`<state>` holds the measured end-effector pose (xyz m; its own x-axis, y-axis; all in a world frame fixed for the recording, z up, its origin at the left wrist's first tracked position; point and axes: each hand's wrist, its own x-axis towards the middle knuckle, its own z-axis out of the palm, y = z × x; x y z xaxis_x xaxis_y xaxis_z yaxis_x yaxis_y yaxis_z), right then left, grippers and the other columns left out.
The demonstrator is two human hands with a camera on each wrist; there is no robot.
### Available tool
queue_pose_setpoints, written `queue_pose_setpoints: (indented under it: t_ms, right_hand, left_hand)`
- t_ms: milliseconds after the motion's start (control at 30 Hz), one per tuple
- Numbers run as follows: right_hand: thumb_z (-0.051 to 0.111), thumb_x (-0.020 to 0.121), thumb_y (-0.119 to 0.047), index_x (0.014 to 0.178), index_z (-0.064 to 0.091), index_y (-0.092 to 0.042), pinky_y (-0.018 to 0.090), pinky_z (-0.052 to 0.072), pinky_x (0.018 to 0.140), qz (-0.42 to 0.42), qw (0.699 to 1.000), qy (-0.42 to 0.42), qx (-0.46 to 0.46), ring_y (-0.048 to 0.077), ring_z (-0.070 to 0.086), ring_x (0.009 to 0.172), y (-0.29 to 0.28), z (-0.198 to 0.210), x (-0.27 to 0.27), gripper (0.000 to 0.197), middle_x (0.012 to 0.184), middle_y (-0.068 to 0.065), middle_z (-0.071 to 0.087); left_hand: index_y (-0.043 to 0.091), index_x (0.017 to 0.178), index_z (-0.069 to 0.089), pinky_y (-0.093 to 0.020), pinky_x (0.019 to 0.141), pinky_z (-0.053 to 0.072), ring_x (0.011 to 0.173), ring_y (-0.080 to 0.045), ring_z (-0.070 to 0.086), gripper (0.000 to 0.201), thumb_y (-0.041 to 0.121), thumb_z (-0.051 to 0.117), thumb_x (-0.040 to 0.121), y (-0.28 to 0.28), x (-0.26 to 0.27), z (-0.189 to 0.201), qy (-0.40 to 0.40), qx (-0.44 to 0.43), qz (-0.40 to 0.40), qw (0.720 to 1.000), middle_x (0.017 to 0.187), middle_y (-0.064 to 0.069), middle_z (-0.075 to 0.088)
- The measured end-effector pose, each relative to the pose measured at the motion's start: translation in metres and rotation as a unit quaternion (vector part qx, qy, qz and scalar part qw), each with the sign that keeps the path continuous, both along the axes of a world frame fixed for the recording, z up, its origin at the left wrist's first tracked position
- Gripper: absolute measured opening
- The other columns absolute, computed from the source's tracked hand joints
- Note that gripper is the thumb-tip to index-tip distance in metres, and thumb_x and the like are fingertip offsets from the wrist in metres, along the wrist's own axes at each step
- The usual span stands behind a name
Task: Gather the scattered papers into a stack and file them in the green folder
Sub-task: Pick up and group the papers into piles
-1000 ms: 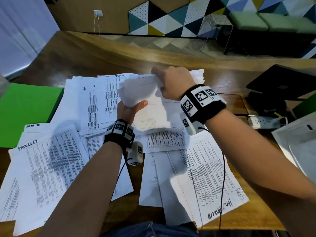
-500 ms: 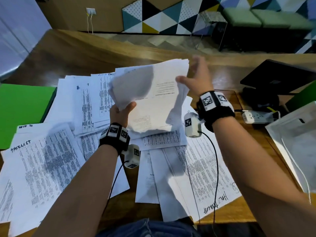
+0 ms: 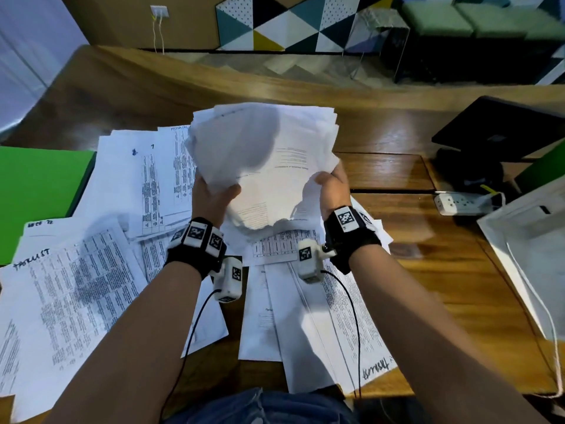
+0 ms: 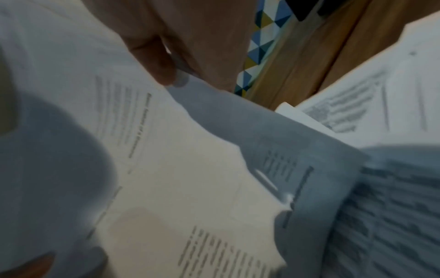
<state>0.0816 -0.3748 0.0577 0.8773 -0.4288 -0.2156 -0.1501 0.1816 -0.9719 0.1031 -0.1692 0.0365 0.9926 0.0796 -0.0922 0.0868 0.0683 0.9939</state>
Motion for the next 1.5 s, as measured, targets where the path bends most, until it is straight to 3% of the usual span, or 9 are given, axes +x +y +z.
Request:
queue_pose_setpoints:
  t_ms: [167,267,367,467,667,900,1167,1333,1500]
  right_hand:
    - [0.047,0.089,-0.025,0.089,0.049,-0.023,0.031,0.038,0.075,-0.024,0.991,-0.058,-0.121,0.015,0.044,0.081,-0.014,-0.002,-0.002,0.003,0.089,0.003,0.052]
    - [0.05,0.084,-0.032,0.071,0.038,-0.028,0.032,0.033,0.069,-0.072,0.984,-0.072,-0.143,0.016,0.035,0.071,-0.017,-0.006,-0.004,0.019,0.072,-0.001,0.04]
    - [0.049,0.088,-0.023,0.067,0.037,-0.027,0.029,0.03,0.062,-0.082,0.984,-0.1,-0.124,0.016,0.032,0.066,-0.015,0.002,-0.007,0.025,0.068,0.0,0.036]
    - [0.046,0.089,-0.018,0.064,0.043,-0.03,0.026,0.027,0.057,-0.095,0.976,-0.126,-0.152,0.011,0.029,0.061,-0.018,0.007,-0.004,0.028,0.065,-0.002,0.035]
    - [0.041,0.097,-0.019,0.083,0.042,-0.029,0.026,0.035,0.069,-0.093,0.965,-0.131,-0.206,0.004,0.038,0.07,-0.018,0.016,-0.007,0.017,0.076,-0.009,0.041]
    - [0.038,0.1,-0.016,0.096,0.038,-0.015,0.016,0.031,0.053,-0.029,0.914,-0.145,-0.377,0.013,0.044,0.069,-0.039,0.007,-0.015,0.004,0.077,0.0,0.048]
    - [0.039,0.099,-0.016,0.098,0.054,-0.001,0.017,0.038,0.054,-0.049,0.897,-0.128,-0.421,0.018,0.05,0.066,-0.061,0.008,-0.014,0.021,0.075,0.007,0.055]
    - [0.036,0.099,-0.021,0.1,0.048,-0.011,0.026,0.038,0.064,-0.041,0.94,-0.147,-0.305,0.011,0.046,0.071,-0.037,0.008,-0.016,0.016,0.079,-0.003,0.051]
    - [0.05,0.088,-0.051,0.111,0.051,-0.024,0.041,0.035,0.105,0.024,0.993,-0.114,-0.018,0.018,0.047,0.112,-0.004,0.01,-0.016,0.035,0.115,0.002,0.054]
  left_hand:
    - [0.024,0.089,0.065,-0.029,0.067,0.052,0.075,-0.018,0.062,0.033,0.024,0.072,0.056,0.0,0.004,0.009,0.023,-0.024,0.009,0.999,0.083,0.001,0.069]
    - [0.023,0.087,0.067,-0.039,0.076,0.054,0.081,-0.023,0.064,0.026,0.016,0.069,0.062,-0.006,0.002,0.016,0.034,-0.025,0.003,0.999,0.085,-0.001,0.072]
    - [0.024,0.074,0.065,-0.029,0.068,0.054,0.073,-0.014,0.063,0.022,0.01,0.066,0.058,-0.011,0.0,0.027,0.035,-0.021,0.012,0.999,0.065,0.016,0.071]
    - [0.025,0.071,0.066,-0.036,0.071,0.055,0.074,-0.019,0.062,0.024,0.011,0.068,0.051,-0.008,-0.003,0.033,0.041,-0.031,0.008,0.999,0.065,0.012,0.069]
    - [0.022,0.076,0.063,-0.041,0.081,0.053,0.088,-0.026,0.06,0.043,0.025,0.072,0.034,-0.002,-0.002,0.029,0.041,-0.046,-0.01,0.998,0.078,0.003,0.066]
    - [0.022,0.077,0.063,-0.056,0.09,0.05,0.093,-0.029,0.06,0.043,0.026,0.074,0.036,-0.001,-0.001,0.027,0.043,-0.028,-0.024,0.998,0.083,-0.001,0.066]
    - [0.024,0.084,0.059,-0.038,0.079,0.051,0.092,-0.025,0.058,0.048,0.021,0.074,0.038,-0.002,-0.004,0.033,0.041,-0.029,-0.048,0.998,0.084,0.0,0.064]
    - [0.013,0.101,0.063,-0.048,0.089,0.05,0.092,-0.025,0.058,0.065,0.028,0.074,0.038,-0.001,-0.001,0.03,0.04,-0.025,-0.034,0.998,0.086,-0.003,0.064]
    - [0.018,0.083,0.067,-0.052,0.092,0.048,0.092,-0.026,0.058,0.045,0.023,0.077,0.039,0.0,0.001,0.026,0.049,-0.06,-0.006,0.997,0.084,-0.003,0.066]
